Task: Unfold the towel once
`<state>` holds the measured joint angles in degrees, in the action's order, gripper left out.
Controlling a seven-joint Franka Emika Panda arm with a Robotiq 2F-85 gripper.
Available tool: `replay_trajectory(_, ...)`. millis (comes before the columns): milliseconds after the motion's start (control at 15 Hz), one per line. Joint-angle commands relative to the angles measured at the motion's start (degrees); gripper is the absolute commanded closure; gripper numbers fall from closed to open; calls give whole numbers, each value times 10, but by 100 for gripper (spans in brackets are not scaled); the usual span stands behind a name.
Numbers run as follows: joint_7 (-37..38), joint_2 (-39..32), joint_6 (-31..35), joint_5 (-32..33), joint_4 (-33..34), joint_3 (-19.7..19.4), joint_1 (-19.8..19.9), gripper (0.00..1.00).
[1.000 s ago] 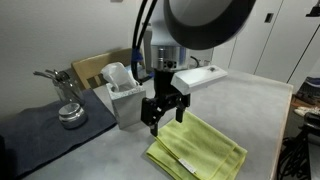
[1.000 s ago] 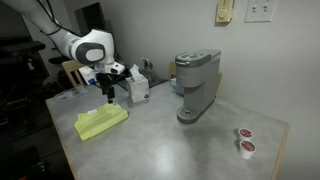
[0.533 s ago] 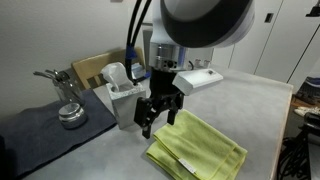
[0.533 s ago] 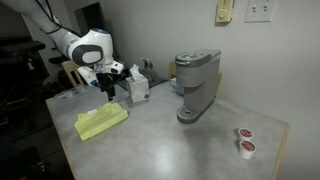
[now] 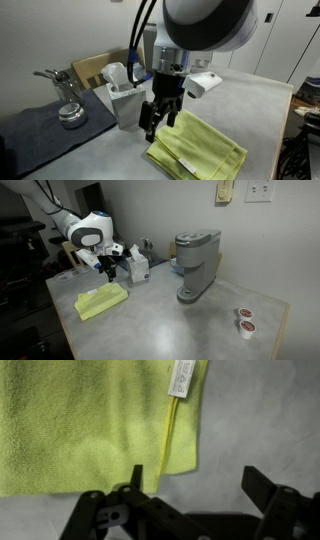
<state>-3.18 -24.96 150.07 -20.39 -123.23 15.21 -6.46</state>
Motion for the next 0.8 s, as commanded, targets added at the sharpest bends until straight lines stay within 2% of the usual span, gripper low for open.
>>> replay_trajectory(0,19,-7,-19,38,4,-22,-10,0)
replay_trajectory(267,123,-11,-36,97,25,-61,-46,0)
replay_trajectory(533,211,-18,-75,115,70,-73,-76,0)
replay_trajectory(733,322,-26,-120,133,110,-96,-111,0)
